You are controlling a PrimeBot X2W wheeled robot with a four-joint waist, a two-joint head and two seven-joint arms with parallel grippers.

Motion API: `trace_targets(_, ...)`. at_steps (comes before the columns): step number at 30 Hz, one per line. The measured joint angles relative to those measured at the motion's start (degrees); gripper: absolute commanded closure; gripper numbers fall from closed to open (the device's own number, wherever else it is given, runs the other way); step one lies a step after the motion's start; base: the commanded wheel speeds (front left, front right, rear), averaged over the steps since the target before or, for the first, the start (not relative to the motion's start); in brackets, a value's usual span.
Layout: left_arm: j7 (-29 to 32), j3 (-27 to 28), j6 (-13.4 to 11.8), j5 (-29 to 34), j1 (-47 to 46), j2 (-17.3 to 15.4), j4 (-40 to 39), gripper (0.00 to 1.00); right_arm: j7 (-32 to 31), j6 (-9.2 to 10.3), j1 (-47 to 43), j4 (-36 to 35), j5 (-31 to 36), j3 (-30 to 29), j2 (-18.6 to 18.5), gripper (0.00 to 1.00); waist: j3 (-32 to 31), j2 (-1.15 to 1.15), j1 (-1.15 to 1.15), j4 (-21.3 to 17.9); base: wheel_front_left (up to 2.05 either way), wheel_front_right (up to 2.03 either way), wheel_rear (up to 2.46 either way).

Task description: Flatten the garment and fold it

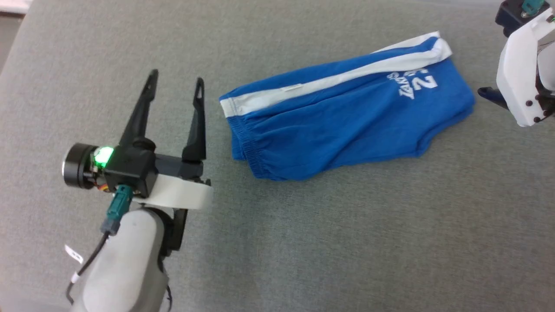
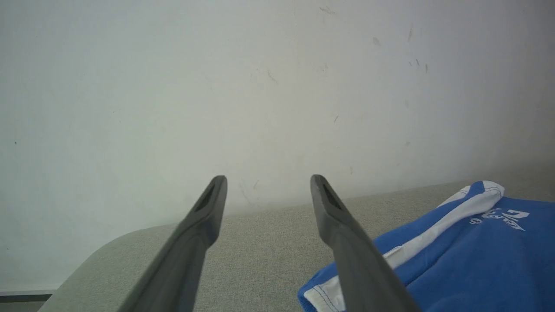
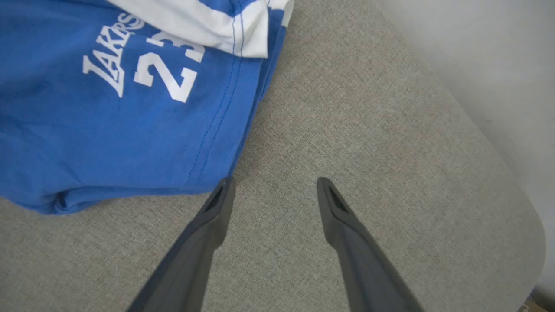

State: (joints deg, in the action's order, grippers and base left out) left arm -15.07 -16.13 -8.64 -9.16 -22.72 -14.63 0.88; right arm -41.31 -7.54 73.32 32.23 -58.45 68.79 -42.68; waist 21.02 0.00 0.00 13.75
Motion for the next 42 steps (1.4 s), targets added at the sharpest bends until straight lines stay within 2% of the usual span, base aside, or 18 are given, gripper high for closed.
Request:
trace_targets(7,0.0,1.4,1.2,0.2,0.5,2.8,0.2,0.00,0.8,0.01,-3.1,5.9,0.3,0.2,2.9,0.00,2.5,0.00,0.00,2.7,0.00,0.00,0.00)
trace_targets(12,0.0,3.1,2.6,0.8,0.5,3.3,1.2,0.00,2.1,0.01,-3.2,7.1,-0.5,-0.3,2.9,0.00,3.7,0.00,-0.01,4.0,0.00,0.00,0.00)
trace_targets(13,0.0,3.4,3.1,0.9,0.5,3.2,1.5,0.00,2.2,0.02,-3.2,7.0,-0.5,-0.2,2.8,0.53,3.7,0.00,0.00,4.0,0.00,0.00,0.00)
trace_targets(14,0.0,3.6,3.7,1.0,0.5,3.1,2.0,0.00,2.9,0.08,-3.3,6.8,-0.5,-0.1,2.8,1.00,3.6,0.00,-0.01,4.0,0.00,0.00,0.00)
trace_targets(19,1.2,3.9,8.2,0.4,-0.1,0.1,7.2,0.00,7.0,0.27,-5.2,5.6,-0.4,1.2,3.9,1.00,1.9,0.00,0.00,3.6,0.00,0.00,0.00)
trace_targets(23,8.7,3.9,12.9,-2.9,-4.1,-3.1,8.2,0.00,10.2,0.36,-6.9,5.3,-0.6,2.1,5.0,1.00,-0.4,0.00,0.01,2.6,0.00,0.00,0.00)
trace_targets(26,16.7,2.5,15.2,-7.3,-7.4,-5.4,8.6,0.00,12.5,0.34,-8.0,4.6,-0.8,2.7,5.5,1.00,-2.0,0.00,0.01,1.9,0.00,0.00,0.00)
trace_targets(29,24.8,-0.6,15.7,-13.3,-9.7,-7.4,9.2,0.00,13.9,0.34,-8.5,3.7,-1.0,3.2,5.7,1.00,-3.3,0.00,0.00,1.2,0.00,0.00,0.00)
trace_targets(35,40.4,-12.5,15.7,-26.0,-14.9,-12.4,9.1,0.00,15.8,0.34,-9.2,3.5,-1.0,3.8,5.8,1.00,-4.8,0.00,0.00,0.0,0.00,0.00,0.00)
trace_targets(38,45.6,-15.6,15.7,-30.8,-17.8,-13.2,10.5,0.00,16.2,0.34,-9.2,3.8,-1.0,3.9,5.9,1.00,-4.9,0.00,0.00,-0.4,0.00,0.00,0.00)
trace_targets(42,50.3,-17.8,15.7,-35.2,-20.7,-12.4,14.0,0.00,16.7,0.34,-9.1,4.0,-0.7,4.0,6.7,1.00,-4.3,0.00,0.00,-1.0,0.00,0.00,0.00)
